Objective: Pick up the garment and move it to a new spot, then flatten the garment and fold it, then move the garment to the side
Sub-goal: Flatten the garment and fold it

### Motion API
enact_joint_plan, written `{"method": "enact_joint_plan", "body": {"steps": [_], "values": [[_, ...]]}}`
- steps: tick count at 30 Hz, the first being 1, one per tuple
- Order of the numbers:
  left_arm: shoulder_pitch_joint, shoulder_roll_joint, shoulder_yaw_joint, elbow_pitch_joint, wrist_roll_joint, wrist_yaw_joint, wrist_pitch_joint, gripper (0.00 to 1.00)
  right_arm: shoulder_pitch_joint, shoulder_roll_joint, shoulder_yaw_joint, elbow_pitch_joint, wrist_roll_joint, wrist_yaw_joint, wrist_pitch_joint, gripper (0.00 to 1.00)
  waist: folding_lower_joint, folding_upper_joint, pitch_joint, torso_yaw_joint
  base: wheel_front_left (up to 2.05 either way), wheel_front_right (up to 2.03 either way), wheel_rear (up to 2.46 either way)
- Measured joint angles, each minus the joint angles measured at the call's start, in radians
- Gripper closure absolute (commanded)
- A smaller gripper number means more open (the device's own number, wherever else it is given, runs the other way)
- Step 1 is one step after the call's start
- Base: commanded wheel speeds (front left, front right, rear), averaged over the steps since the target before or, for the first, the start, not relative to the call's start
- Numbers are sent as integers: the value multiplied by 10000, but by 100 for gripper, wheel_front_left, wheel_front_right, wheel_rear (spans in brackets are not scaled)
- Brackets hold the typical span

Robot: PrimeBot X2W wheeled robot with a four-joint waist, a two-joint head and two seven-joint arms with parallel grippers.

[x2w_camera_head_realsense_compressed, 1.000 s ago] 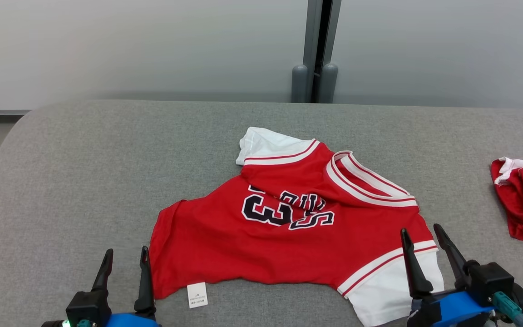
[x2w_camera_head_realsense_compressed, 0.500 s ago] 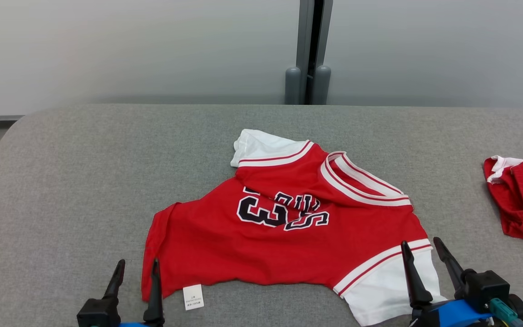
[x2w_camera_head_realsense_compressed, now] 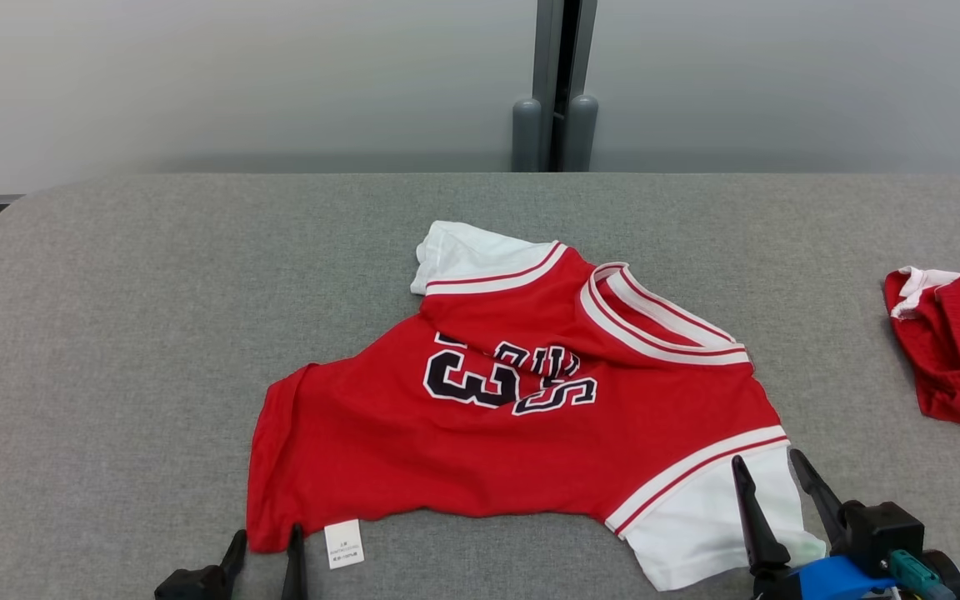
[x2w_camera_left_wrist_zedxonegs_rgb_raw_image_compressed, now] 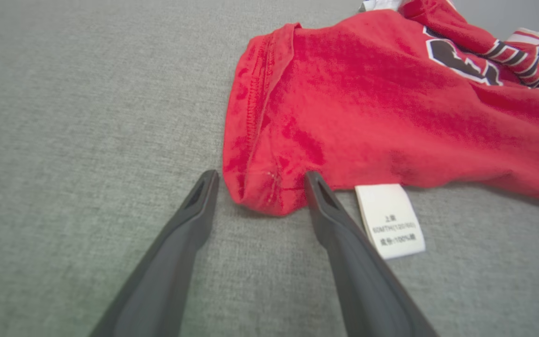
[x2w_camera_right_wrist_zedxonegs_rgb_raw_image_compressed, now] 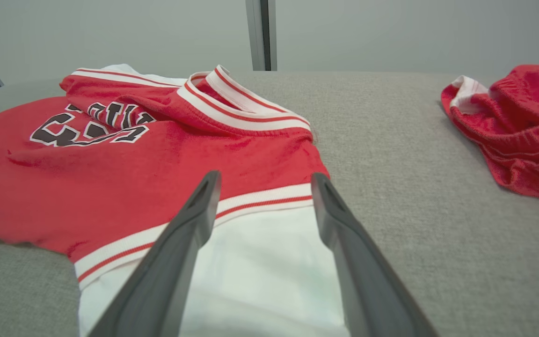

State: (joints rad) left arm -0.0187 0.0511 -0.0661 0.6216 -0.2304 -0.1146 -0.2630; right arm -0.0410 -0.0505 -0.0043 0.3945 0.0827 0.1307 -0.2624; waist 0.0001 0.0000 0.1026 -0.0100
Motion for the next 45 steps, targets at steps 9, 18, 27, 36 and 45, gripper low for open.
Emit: {"method": "enact_joint_plan", "body": {"steps": [9,18,27,36,45], "values": [[-478,12,-40,648,-176,-94,-42,100,-3,0,-374,1160,-244,2,2,0,0,0,138,-86,0,0,0],[-458,12,-217,502,-249,-102,-38,100,119,-19,-506,1965,-359,-4,-77,0,-1,0,205,38,0,0,0],[-229,4,-364,307,-236,-144,-29,100,1242,-98,-50,1241,29,-15,-121,0,-1,0,67,147,0,0,0],[-18,4,-385,192,-236,-146,-13,100,1709,-288,410,1310,332,-13,-174,35,-1,0,-137,27,0,0,0],[-184,0,-431,-863,-336,-146,-12,100,1017,-399,646,-148,1639,-2,-13,100,0,0,-107,26,0,0,0]]}}
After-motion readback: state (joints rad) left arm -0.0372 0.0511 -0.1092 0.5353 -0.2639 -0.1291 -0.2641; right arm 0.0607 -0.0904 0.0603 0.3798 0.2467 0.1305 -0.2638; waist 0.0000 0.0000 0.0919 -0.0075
